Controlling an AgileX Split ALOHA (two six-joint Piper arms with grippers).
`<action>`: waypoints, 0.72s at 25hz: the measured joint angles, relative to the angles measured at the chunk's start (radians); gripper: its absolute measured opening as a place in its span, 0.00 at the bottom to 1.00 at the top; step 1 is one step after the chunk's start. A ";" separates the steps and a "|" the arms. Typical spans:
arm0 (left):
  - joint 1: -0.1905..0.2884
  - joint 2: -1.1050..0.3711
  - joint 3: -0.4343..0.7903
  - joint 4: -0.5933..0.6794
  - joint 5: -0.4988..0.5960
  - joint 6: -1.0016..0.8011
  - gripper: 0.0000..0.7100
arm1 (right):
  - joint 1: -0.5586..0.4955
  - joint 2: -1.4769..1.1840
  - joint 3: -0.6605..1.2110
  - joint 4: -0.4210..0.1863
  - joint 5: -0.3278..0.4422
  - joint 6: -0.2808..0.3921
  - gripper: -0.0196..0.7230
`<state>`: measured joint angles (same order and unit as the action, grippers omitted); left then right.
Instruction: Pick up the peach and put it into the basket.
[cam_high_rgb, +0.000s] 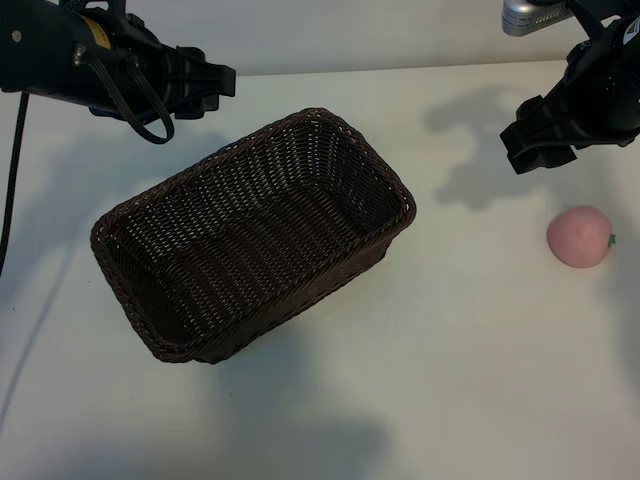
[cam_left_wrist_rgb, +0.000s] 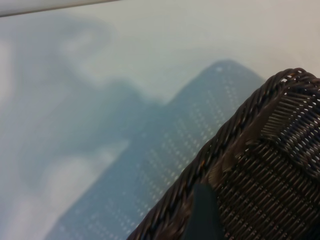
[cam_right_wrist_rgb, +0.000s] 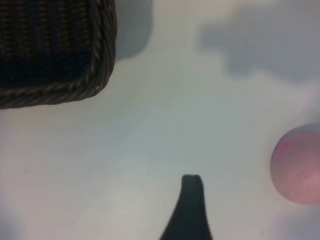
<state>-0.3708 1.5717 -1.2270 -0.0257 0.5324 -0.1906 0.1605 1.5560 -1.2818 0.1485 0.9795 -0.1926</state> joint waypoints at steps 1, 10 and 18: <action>0.000 0.000 0.000 0.000 0.000 0.000 0.79 | 0.000 0.000 0.000 0.000 0.000 0.000 0.83; 0.000 0.000 0.000 0.000 0.000 0.000 0.79 | 0.000 0.000 0.000 0.000 0.007 0.000 0.83; 0.000 0.000 0.000 0.000 0.000 0.000 0.79 | 0.000 0.000 0.000 0.000 0.007 0.000 0.83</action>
<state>-0.3708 1.5717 -1.2270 -0.0259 0.5324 -0.1906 0.1605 1.5560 -1.2818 0.1485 0.9867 -0.1926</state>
